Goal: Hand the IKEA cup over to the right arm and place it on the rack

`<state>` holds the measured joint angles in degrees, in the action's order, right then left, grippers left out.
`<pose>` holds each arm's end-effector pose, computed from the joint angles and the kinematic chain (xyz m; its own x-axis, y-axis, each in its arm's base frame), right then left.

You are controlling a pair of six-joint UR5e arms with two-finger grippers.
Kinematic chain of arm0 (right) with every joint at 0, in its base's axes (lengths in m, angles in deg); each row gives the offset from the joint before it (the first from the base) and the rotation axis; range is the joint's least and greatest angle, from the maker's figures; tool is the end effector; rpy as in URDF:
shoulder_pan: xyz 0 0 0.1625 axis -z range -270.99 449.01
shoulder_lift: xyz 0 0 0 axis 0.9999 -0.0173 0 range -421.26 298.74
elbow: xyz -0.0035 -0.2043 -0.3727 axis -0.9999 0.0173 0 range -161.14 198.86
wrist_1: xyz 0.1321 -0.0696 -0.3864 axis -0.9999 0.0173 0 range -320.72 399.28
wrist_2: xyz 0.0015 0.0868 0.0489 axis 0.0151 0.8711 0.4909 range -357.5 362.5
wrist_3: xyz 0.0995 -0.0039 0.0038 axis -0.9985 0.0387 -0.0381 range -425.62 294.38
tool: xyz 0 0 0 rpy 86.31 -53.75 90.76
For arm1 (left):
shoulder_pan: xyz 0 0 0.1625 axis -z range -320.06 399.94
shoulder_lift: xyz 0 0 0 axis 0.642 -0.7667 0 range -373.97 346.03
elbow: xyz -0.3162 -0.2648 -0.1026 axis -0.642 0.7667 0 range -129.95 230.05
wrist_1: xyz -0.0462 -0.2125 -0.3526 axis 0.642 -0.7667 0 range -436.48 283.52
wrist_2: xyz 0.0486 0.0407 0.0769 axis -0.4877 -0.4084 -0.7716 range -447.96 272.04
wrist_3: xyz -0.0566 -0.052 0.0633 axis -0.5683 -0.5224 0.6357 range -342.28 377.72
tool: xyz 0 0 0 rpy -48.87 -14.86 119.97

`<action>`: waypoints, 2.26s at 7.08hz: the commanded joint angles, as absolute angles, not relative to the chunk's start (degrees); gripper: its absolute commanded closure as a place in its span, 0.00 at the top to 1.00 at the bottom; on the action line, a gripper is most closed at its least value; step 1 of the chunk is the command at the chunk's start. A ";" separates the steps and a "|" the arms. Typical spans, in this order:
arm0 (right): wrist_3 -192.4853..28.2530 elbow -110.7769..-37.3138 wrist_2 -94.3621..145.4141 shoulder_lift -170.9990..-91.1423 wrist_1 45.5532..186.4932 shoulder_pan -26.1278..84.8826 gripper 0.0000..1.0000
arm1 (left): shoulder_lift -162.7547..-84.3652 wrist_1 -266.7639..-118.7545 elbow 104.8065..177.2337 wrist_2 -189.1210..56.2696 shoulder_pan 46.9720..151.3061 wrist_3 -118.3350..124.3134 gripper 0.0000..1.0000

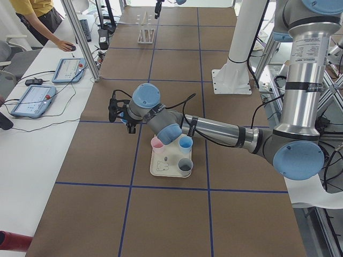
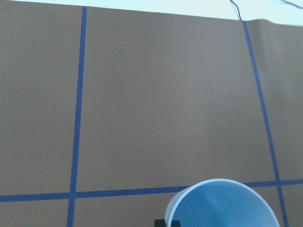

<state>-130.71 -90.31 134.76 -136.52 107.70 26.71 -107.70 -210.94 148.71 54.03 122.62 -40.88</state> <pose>-0.1974 -0.5186 0.3144 0.4063 0.1035 0.9079 -0.2499 0.9683 0.0015 0.0115 -0.5194 0.4525 0.3340 -0.0811 -0.9391 0.4134 0.9080 0.0686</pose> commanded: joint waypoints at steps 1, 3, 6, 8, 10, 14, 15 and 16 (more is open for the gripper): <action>-147.38 -90.21 126.74 -128.27 106.25 35.45 1.00 | -111.68 -222.52 148.49 53.90 116.26 -61.83 0.00; -164.05 -89.69 123.81 -122.12 106.25 39.07 1.00 | -118.96 -225.87 148.66 44.64 106.88 -78.34 0.00; -189.09 -83.92 118.52 -117.34 91.94 41.46 1.00 | -122.41 -251.47 144.55 27.50 93.40 -103.16 0.00; -207.65 -76.52 113.53 -117.16 70.74 42.33 1.00 | -126.53 -265.30 137.45 25.42 91.97 -112.58 0.00; -209.66 -76.41 113.25 -116.03 68.02 42.60 1.00 | -127.86 -279.35 131.47 24.72 91.71 -119.53 0.00; -210.72 -76.59 109.92 -112.68 67.67 46.28 1.00 | -136.30 -279.95 127.22 23.58 88.20 -120.79 0.00; -210.81 -76.85 108.25 -112.07 67.67 47.16 1.00 | -136.66 -279.95 127.22 21.23 86.89 -120.80 0.00; -211.59 -76.94 107.80 -111.98 67.67 47.35 1.00 | -136.66 -279.95 127.22 21.03 86.36 -120.80 0.00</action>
<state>-210.97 -76.79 108.83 -112.32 67.67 46.78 -136.34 -279.95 127.27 21.92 87.22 -120.77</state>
